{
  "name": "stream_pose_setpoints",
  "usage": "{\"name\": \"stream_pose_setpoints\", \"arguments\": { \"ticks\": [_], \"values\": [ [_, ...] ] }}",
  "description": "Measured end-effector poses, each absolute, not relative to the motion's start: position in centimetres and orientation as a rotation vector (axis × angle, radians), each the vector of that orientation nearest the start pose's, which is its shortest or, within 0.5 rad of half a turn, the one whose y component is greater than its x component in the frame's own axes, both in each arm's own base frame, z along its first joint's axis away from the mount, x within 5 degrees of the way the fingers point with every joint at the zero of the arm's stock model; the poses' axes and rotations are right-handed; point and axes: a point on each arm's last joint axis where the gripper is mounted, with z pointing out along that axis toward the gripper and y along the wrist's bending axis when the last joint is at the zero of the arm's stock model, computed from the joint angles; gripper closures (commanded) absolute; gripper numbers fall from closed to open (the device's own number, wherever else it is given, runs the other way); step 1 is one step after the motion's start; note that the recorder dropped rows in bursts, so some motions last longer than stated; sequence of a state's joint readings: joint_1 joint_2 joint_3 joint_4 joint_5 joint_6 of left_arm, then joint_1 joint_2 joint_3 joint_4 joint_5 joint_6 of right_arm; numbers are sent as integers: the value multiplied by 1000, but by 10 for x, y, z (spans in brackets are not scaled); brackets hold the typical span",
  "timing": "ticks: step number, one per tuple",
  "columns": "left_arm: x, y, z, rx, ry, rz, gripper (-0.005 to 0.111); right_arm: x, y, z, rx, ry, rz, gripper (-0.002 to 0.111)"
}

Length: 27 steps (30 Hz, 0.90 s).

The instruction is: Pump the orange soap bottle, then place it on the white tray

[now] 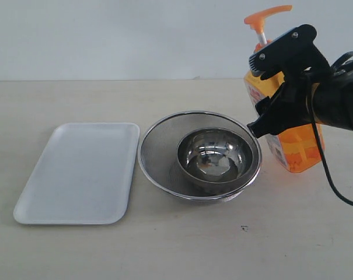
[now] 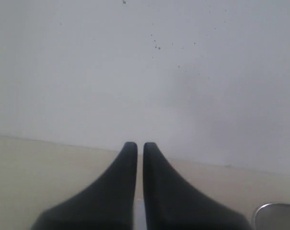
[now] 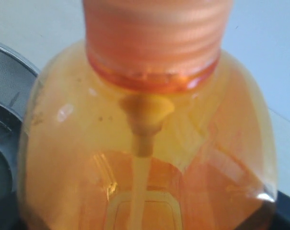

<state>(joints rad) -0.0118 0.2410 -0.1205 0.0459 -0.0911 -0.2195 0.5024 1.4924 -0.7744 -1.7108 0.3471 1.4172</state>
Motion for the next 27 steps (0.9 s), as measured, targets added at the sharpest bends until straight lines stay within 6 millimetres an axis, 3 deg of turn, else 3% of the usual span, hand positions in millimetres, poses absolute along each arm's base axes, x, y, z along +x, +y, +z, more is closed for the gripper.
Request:
{"name": "stream_pose_setpoints", "arguments": {
  "ticks": [9,27],
  "values": [
    [79,-2,259,-105,1385,-165,102,281,119,230,-647,2023,-249,108],
    [78,-3,262,-131,1340,-215,102,281,119,230,-647,2023,-249,108]
  ]
}}
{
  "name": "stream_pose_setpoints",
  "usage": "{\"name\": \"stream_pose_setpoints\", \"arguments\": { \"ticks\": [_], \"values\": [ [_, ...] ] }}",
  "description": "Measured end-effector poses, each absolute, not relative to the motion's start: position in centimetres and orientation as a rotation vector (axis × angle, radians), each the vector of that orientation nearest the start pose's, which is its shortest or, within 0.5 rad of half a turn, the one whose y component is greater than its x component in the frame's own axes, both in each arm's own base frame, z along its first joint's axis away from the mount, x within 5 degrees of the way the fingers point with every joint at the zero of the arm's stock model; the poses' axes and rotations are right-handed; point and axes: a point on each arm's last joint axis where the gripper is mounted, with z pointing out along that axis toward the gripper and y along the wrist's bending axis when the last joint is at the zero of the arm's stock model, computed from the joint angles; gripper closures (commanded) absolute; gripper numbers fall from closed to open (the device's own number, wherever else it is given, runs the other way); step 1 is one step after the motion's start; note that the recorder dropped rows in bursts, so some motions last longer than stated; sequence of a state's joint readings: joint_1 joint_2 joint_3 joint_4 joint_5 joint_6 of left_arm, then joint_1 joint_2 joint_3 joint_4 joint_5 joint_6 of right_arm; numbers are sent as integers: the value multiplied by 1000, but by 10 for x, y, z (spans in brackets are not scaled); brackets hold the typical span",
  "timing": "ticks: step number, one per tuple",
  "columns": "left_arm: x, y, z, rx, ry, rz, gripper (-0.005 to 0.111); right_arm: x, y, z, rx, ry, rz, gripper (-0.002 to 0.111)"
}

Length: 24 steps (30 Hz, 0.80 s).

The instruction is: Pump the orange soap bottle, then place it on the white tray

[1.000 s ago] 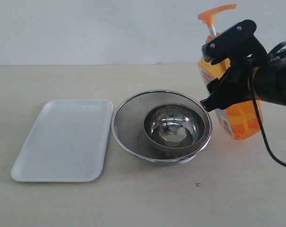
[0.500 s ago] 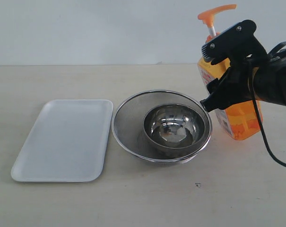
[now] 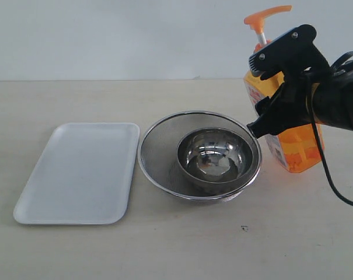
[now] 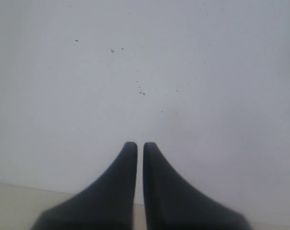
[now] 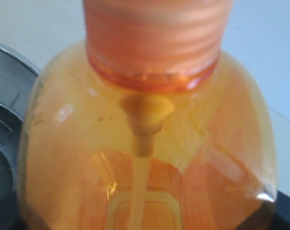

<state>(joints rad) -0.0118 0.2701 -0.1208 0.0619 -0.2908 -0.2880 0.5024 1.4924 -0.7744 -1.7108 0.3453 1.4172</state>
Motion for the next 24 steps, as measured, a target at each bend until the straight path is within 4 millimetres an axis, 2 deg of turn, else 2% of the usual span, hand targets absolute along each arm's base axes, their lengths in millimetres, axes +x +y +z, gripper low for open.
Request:
{"name": "stream_pose_setpoints", "arguments": {
  "ticks": [4,10,24],
  "values": [
    [78,-7,265,-50,1342,-191,102,281,119,230,-647,2023,-249,108],
    [82,-13,280,36,1334,-208,102,281,119,230,-647,2023,-249,108],
    [121,-25,288,146,1451,-294,102,281,119,230,-647,2023,-249,108]
  ]
}}
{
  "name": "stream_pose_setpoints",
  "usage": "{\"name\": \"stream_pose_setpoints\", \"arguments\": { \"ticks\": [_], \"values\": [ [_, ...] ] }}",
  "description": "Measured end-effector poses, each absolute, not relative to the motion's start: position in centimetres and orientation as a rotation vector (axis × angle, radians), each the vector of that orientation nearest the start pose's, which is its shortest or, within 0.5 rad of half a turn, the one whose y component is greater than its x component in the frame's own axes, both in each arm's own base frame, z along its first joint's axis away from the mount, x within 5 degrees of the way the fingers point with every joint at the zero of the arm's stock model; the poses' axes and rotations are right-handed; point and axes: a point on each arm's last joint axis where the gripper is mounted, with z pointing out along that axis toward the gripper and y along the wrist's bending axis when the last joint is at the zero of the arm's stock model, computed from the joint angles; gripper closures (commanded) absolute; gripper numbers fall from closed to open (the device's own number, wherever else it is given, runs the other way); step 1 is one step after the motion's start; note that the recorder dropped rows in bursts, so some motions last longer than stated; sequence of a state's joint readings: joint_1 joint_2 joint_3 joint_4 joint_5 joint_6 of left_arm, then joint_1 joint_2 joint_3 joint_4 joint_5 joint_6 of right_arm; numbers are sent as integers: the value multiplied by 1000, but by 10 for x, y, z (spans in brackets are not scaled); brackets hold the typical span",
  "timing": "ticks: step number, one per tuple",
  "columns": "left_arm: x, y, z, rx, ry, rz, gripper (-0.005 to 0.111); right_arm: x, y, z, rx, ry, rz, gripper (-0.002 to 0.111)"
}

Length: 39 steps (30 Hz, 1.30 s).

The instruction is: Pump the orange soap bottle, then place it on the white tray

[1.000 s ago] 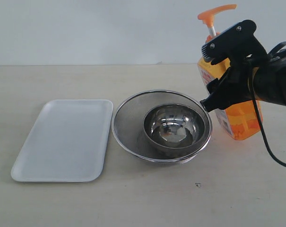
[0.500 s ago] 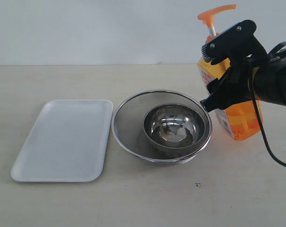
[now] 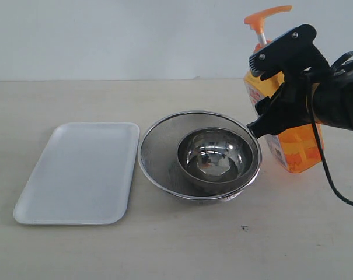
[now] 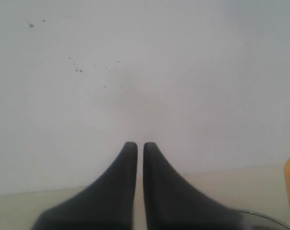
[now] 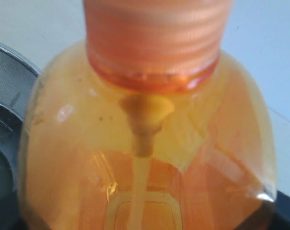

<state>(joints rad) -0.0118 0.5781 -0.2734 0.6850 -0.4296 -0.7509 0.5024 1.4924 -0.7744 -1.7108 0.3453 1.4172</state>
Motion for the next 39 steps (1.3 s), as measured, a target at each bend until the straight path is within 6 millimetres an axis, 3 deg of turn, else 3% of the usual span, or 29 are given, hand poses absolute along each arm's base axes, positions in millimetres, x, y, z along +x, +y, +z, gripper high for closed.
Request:
{"name": "stream_pose_setpoints", "arguments": {
  "ticks": [19,31,39],
  "values": [
    [167,-40,323,340,1458,-344,102,281,120,230,-648,2023,-247,108],
    [172,-41,347,381,1404,-326,102,281,120,230,-648,2023,-247,108],
    [193,-47,352,434,1465,-381,102,281,120,230,-648,2023,-247,108]
  ]
}}
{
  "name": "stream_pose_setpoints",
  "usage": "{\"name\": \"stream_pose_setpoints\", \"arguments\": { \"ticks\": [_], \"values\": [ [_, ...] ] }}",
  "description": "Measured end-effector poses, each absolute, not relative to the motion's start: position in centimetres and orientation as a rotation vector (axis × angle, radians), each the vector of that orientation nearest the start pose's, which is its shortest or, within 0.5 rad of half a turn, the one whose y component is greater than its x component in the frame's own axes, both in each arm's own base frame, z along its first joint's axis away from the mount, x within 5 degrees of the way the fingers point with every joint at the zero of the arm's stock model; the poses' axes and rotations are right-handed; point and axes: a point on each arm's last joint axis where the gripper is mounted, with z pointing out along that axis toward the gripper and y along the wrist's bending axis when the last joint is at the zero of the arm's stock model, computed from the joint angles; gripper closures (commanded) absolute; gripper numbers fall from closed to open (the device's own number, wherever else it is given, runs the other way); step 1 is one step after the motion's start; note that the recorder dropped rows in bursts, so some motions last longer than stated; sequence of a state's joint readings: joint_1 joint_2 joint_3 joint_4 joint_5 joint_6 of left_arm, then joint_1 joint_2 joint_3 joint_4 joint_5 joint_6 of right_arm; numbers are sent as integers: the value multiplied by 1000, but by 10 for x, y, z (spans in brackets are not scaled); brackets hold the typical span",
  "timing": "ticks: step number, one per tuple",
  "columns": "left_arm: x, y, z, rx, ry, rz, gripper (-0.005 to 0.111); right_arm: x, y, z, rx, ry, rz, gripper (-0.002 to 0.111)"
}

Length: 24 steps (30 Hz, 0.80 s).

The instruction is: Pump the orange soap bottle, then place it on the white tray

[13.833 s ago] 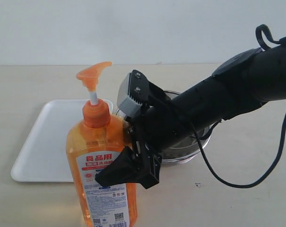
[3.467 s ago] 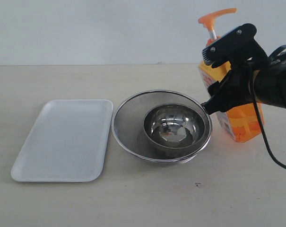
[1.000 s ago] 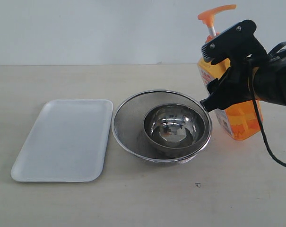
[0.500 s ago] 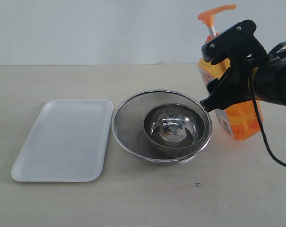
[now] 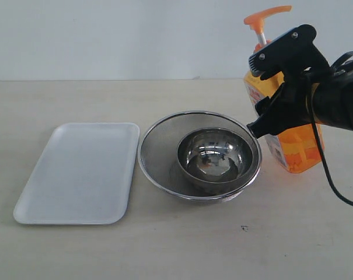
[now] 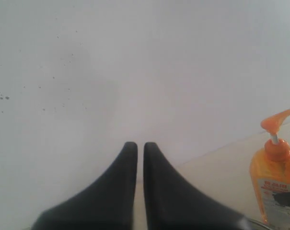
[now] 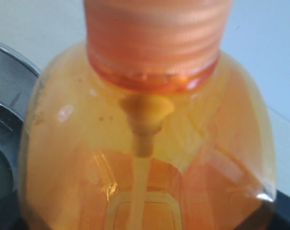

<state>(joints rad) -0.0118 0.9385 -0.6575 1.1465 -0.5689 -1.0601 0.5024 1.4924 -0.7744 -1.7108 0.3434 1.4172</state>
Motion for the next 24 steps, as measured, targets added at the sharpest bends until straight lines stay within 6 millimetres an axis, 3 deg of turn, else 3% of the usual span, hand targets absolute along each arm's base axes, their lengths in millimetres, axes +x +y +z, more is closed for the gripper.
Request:
{"name": "stream_pose_setpoints", "arguments": {
  "ticks": [20,24],
  "values": [
    [248,-64,360,597,1515,-543,102,280,121,230,-661,2025,-225,108],
    [258,-81,365,670,1499,-576,102,280,121,230,-661,2025,-225,108]
  ]
}}
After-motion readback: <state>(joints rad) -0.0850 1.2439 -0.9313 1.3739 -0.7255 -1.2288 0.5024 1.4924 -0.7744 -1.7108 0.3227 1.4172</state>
